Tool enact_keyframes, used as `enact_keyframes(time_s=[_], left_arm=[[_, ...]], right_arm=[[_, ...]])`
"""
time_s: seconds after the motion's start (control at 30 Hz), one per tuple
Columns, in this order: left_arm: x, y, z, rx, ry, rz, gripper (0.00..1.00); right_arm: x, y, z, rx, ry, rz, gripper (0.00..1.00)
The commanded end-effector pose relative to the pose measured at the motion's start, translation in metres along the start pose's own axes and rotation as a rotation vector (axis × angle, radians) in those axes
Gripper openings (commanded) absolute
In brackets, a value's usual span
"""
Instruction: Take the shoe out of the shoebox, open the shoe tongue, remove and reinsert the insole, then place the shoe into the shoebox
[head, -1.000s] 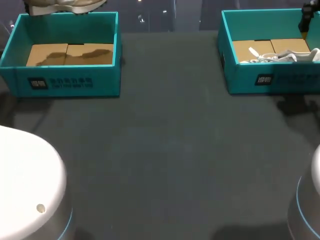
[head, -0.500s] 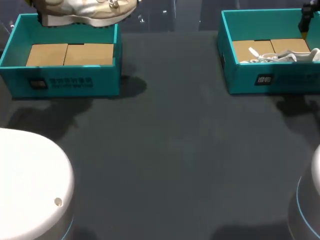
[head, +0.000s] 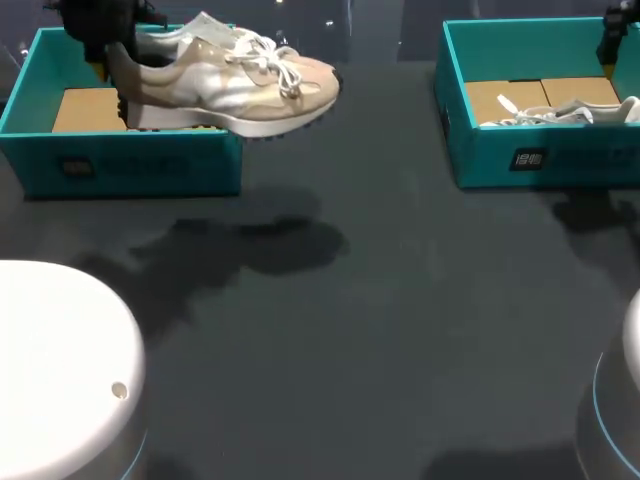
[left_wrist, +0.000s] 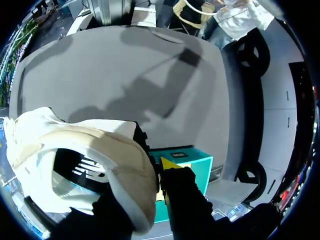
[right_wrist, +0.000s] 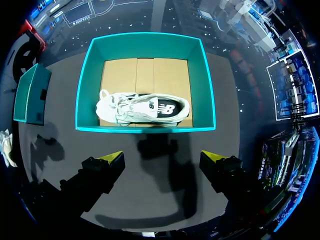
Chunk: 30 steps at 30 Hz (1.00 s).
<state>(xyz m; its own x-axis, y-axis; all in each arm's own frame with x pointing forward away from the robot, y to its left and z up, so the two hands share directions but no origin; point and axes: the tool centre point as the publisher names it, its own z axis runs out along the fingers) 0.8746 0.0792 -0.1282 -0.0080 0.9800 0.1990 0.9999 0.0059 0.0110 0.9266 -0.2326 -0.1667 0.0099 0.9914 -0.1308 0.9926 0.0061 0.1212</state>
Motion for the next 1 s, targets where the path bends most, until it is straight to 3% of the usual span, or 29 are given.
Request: enact_keyframes(time_s=[0.03,0.63,0.8,1.0], left_arm=[[-0.025,-0.055,0.002,-0.199,0.023,0.016,0.0],[-0.025,-0.055,0.002,-0.199,0.023,0.016,0.0],[-0.085,-0.083,0.02,-0.141,0.014,0.074,0.0],[-0.132,-0.108,0.037,-0.143,0.016,0.129,0.0]], right_arm=[[0.0,0.0,0.0,0.0,0.001,0.0,1.0],[0.0,0.0,0.0,0.0,0.001,0.0,1.0],[0.0,0.0,0.0,0.0,0.001,0.0,1.0],[0.0,0.0,0.0,0.0,0.001,0.0,1.0]])
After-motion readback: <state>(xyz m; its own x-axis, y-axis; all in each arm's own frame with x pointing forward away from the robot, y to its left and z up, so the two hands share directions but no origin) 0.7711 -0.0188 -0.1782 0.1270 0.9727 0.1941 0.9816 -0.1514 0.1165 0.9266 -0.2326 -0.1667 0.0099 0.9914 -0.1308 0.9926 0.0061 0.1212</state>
